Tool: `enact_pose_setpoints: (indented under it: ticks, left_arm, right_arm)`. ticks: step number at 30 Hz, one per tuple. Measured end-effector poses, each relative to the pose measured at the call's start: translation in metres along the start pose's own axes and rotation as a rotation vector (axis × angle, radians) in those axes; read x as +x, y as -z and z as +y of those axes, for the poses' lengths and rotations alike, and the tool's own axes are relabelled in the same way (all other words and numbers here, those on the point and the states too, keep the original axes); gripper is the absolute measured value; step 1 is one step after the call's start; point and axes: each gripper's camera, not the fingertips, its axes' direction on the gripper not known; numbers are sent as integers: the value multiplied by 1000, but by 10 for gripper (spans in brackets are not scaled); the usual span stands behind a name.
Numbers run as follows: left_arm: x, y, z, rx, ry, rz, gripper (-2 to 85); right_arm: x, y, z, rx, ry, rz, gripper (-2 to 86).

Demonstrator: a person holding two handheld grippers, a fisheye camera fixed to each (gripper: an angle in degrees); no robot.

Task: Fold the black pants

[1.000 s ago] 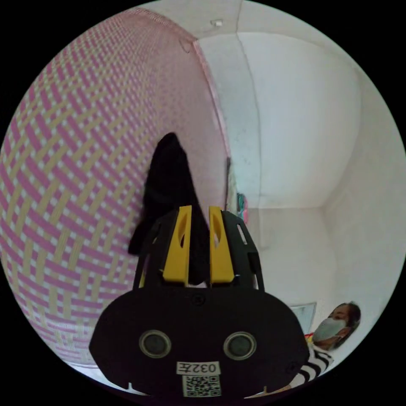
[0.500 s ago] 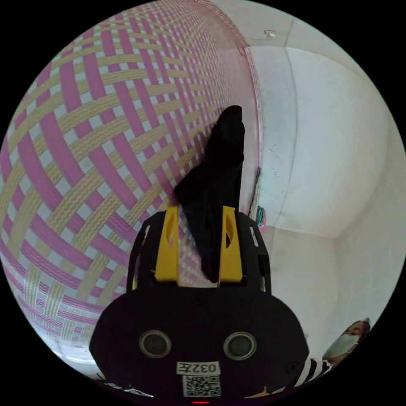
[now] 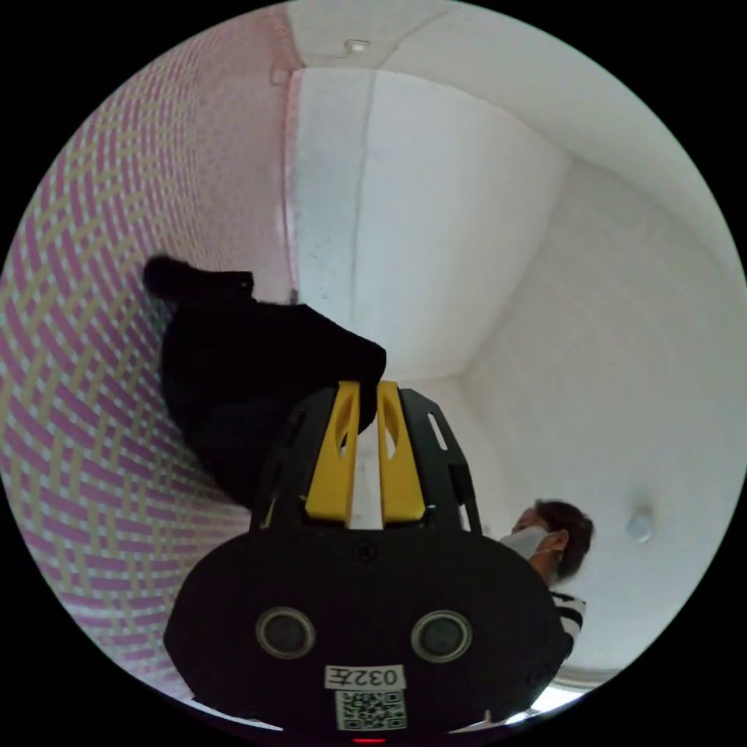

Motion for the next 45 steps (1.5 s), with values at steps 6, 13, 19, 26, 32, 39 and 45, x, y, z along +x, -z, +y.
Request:
enact_pose_setpoints:
  ticks: [6,13,19,26,32,39,45]
  left_arm:
    - [-65,121,28,-86,333,-799,-12]
    - [-126,153,82,130,479,-647,-16]
    - [-140,144,78,159,469,-630,-16]
    - [-155,131,67,171,466,-609,-16]
    - [-169,124,63,198,469,-571,-16]
    - [-182,118,60,232,478,-550,-16]
    - [-189,114,62,209,455,-546,-16]
  right_arm:
    - [3,-13,-17,-65,-91,-51,94]
    - [-44,-15,-38,-10,-54,147,87]
    - [-137,-78,-82,-225,323,457,98]
    - [-158,-160,-126,-561,459,716,68]
    - [-166,-162,-124,-635,591,711,-5]
    - [-201,-71,-101,-271,754,439,-8]
    - [-120,46,-26,110,715,164,4]
